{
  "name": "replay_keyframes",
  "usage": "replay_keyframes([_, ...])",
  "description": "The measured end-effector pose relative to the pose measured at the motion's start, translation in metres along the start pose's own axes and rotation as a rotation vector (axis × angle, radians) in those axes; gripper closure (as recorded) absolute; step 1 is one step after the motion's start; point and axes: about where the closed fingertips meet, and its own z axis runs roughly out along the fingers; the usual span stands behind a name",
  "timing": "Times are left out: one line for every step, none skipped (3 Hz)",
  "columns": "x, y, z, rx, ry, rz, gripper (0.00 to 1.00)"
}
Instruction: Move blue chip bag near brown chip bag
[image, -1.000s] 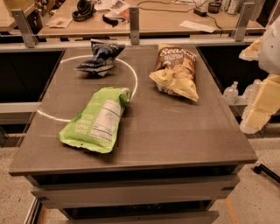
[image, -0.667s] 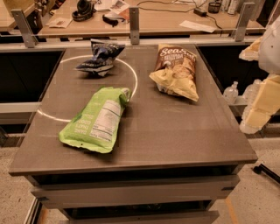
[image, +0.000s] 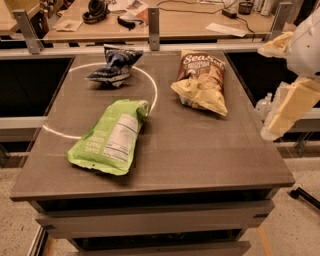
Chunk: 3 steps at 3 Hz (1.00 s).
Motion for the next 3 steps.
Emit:
replay_keyframes([-0.023, -0.006, 0.007, 0.087, -0.095, -0.097, 0.00])
replay_keyframes([-0.060, -0.022, 0.017, 0.175, -0.203, -0.228, 0.00])
replay_keyframes([-0.090, -0.042, 0.033, 0.235, -0.245, -0.303, 0.00])
